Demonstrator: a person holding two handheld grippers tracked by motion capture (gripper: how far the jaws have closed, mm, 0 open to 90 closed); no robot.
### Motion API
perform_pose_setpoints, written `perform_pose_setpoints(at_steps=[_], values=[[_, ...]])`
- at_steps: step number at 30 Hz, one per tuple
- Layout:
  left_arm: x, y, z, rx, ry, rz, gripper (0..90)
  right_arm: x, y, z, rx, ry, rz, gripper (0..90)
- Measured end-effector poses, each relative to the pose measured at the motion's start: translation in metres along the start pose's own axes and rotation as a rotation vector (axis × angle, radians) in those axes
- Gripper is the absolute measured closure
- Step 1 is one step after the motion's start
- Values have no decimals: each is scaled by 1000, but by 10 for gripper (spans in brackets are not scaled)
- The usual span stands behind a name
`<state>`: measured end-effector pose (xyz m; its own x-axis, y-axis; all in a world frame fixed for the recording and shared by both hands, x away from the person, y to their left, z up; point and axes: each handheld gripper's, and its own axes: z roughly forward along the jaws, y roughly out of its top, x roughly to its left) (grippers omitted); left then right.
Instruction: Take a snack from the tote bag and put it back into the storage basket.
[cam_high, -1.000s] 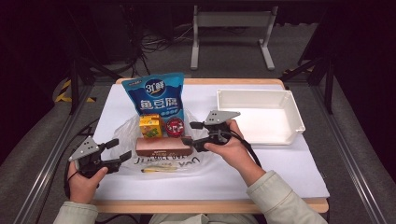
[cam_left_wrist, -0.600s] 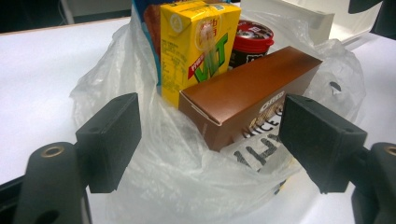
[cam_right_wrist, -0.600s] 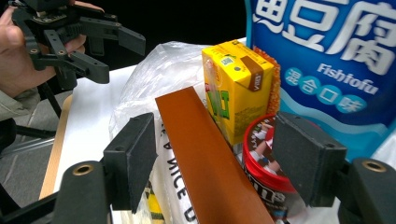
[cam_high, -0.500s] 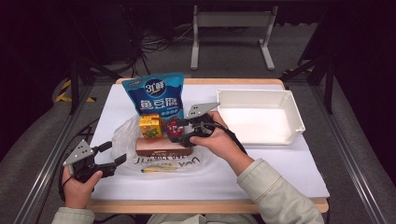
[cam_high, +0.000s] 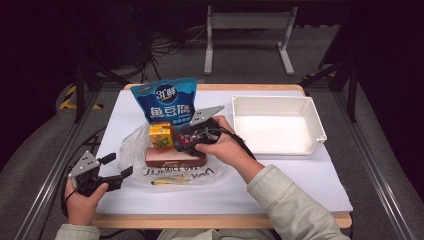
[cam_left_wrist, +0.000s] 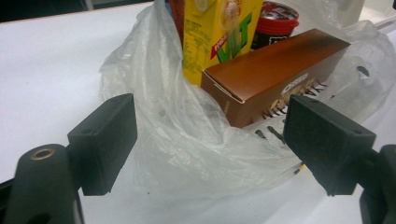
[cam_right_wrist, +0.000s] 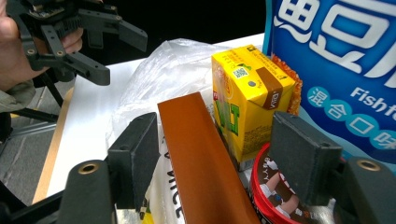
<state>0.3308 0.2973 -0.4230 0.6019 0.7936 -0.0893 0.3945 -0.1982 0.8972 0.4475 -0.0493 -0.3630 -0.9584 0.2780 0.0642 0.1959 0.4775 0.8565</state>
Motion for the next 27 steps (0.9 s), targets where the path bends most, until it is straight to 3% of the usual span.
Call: perform_pose_setpoints(at_steps=[11,20,27], values=[[2,2,1,-8,5,6,184,1,3,23,80,28,-42,346],[2,2,0,-4,-3,13,184,1,1,34,113,38,-44,346],[1,1,-1,-8,-6,14,185,4,-1,43,161,30,-87,351]])
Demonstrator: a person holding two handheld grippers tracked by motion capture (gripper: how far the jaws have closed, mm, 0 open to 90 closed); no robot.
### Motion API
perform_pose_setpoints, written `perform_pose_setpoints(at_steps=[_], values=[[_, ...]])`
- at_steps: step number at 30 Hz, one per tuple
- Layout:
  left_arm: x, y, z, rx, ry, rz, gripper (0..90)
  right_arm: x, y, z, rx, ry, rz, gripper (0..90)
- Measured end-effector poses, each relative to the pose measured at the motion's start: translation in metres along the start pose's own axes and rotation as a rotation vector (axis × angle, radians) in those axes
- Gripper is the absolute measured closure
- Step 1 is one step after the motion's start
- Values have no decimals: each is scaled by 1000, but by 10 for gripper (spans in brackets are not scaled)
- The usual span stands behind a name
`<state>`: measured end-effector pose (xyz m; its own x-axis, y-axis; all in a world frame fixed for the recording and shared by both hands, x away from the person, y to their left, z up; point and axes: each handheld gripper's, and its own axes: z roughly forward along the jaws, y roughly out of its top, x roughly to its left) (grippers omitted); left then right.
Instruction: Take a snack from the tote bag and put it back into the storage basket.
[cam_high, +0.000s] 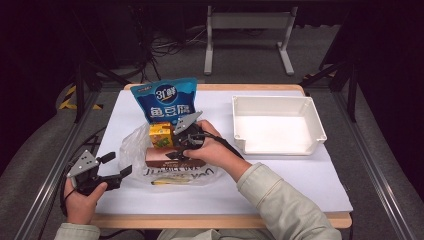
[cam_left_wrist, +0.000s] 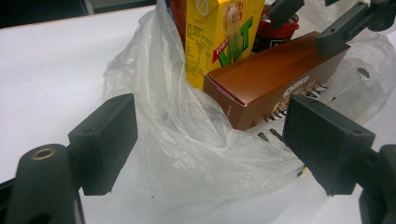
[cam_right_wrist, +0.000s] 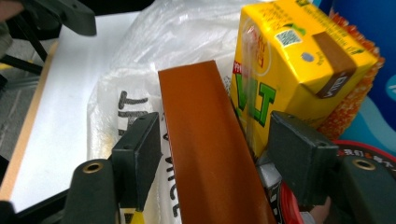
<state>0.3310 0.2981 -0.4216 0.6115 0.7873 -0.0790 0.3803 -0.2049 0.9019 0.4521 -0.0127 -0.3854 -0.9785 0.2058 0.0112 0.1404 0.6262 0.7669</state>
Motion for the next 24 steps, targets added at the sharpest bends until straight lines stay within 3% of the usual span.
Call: perform_pose_setpoints(at_steps=[8,24], values=[[0,-1,-1,0,-5,5,184,2,-1,9,44,-12,-40,350],[0,-2,-1,2,-14,-1,183,3,-5,22,88,-13,-61,356]])
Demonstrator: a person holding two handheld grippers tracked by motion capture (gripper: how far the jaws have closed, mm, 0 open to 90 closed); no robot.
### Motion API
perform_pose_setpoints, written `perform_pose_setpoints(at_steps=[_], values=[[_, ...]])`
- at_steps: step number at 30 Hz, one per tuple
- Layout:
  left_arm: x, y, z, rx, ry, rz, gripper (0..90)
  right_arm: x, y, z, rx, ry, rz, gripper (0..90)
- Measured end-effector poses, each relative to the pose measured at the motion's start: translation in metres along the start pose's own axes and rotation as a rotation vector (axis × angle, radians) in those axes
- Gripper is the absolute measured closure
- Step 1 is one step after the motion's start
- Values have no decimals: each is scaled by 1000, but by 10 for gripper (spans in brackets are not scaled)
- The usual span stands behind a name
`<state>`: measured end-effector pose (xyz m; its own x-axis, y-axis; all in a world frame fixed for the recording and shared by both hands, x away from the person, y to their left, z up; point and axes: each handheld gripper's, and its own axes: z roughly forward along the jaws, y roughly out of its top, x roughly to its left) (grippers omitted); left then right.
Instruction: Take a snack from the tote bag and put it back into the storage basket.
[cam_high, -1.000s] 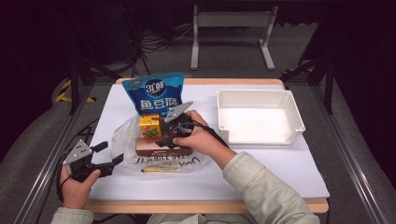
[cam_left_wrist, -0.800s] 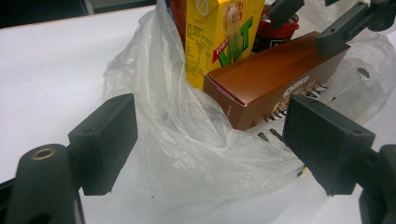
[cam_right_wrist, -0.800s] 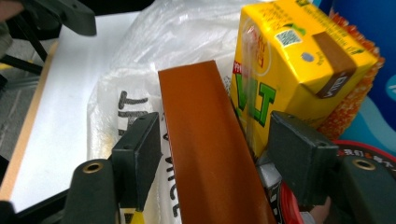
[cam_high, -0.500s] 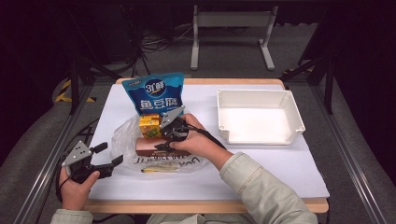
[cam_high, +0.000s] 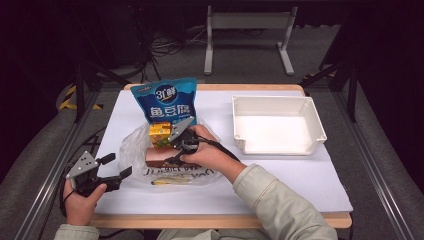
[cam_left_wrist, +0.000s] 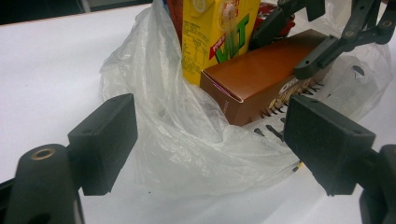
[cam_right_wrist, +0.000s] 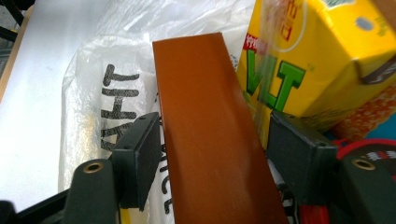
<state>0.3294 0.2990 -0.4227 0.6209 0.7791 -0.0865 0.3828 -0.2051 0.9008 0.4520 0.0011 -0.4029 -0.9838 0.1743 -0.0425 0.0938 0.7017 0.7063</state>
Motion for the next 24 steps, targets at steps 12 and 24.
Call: perform_pose_setpoints(at_steps=[12,24], values=[[0,0,1,0,-4,-4,183,3,-3,4,19,54,-12,365],[0,0,1,0,-3,-2,182,5,-3,11,57,58,-46,367]])
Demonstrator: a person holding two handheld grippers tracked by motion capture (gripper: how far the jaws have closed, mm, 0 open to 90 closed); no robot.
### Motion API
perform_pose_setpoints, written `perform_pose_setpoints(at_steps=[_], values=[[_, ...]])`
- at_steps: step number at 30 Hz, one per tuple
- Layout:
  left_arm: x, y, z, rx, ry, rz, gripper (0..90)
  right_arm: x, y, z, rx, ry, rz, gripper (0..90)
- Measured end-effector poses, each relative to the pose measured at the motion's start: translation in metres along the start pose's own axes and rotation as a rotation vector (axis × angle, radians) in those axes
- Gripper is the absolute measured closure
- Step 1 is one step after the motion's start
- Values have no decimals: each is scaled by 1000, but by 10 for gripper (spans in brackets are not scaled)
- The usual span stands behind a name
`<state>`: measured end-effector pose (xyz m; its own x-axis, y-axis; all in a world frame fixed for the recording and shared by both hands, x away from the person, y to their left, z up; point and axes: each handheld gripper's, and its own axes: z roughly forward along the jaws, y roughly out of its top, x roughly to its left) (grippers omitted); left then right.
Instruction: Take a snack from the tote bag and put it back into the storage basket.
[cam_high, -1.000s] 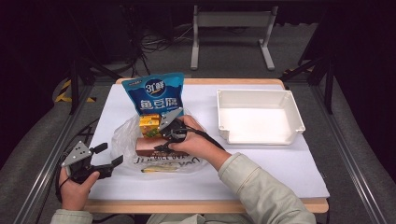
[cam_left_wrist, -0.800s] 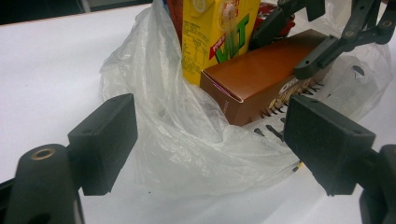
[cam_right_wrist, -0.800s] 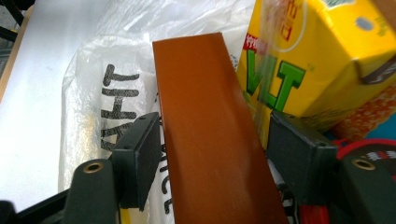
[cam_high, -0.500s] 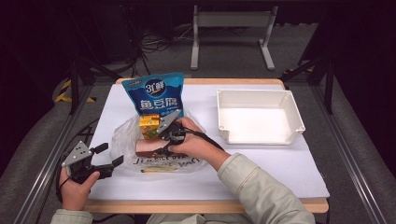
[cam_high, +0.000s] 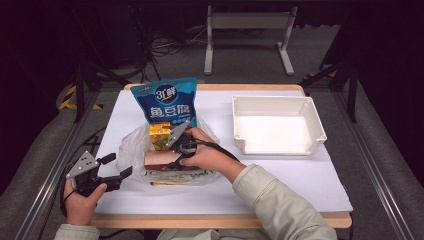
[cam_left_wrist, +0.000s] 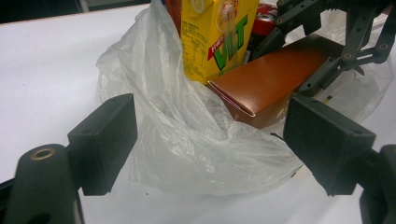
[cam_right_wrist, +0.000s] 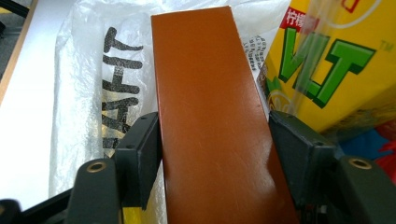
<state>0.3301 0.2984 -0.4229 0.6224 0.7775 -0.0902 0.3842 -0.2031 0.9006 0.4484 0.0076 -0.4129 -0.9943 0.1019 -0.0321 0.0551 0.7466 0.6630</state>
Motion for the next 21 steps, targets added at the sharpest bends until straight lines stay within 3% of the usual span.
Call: perform_pose_setpoints(at_steps=[15,21], values=[[0,0,1,-2,-1,-9,181,-1,13,7,123,14,-39,379],[1,0,0,-3,-3,-9,182,-1,17,10,148,7,-59,413]])
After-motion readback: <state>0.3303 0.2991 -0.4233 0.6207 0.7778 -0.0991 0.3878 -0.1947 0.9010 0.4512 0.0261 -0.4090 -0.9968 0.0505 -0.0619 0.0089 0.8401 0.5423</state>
